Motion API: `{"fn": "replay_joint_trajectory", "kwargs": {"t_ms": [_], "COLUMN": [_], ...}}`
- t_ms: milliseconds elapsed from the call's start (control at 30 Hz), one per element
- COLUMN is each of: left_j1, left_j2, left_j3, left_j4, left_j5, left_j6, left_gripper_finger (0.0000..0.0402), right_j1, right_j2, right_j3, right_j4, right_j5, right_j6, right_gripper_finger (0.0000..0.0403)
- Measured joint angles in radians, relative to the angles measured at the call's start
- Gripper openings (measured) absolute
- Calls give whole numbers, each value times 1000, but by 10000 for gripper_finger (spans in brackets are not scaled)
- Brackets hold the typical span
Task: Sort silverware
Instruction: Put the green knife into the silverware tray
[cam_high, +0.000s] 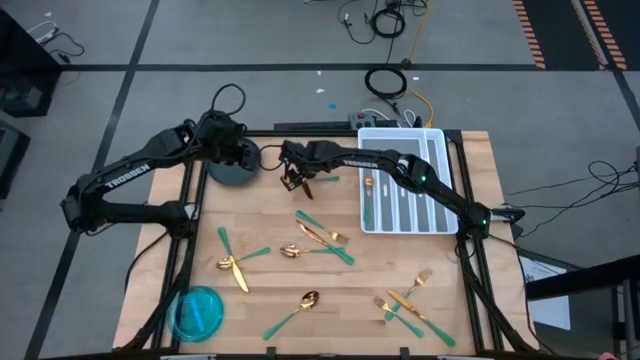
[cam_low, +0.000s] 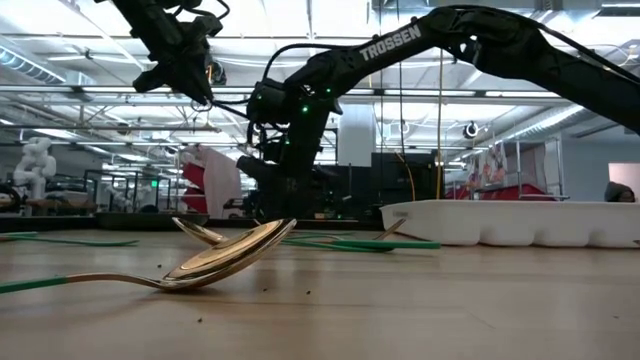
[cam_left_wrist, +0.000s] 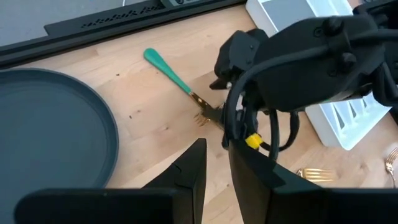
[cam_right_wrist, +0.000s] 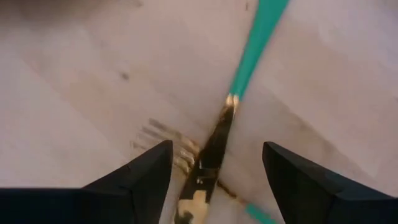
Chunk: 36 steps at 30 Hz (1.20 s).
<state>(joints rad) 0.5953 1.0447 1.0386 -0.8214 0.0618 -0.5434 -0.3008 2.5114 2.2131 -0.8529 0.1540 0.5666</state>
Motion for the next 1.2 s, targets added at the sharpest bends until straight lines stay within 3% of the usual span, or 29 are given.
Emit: {"fn": "replay_joint_trajectory", "kwargs": {"t_ms": [133,833,1033,1200], "left_j1": [0,0,0,0], "left_j2": [0,0,0,0], "left_j3": [0,0,0,0], "left_j4": [1,-15,-27,-28], "left_j5": [10,10,10,11], "left_j6": [0,27,27,30], "left_gripper_finger": [78,78,78,78], "right_j1": [7,-13,-3,29], "right_j2": [0,1,3,3], "right_j3": [0,0,0,0], "right_j4": [1,70,-18,-141], "right_j5": [49,29,-88,-82], "right_j6": [-36,-57,-61,-114], "right_gripper_finger": [229,208,195,186]}}
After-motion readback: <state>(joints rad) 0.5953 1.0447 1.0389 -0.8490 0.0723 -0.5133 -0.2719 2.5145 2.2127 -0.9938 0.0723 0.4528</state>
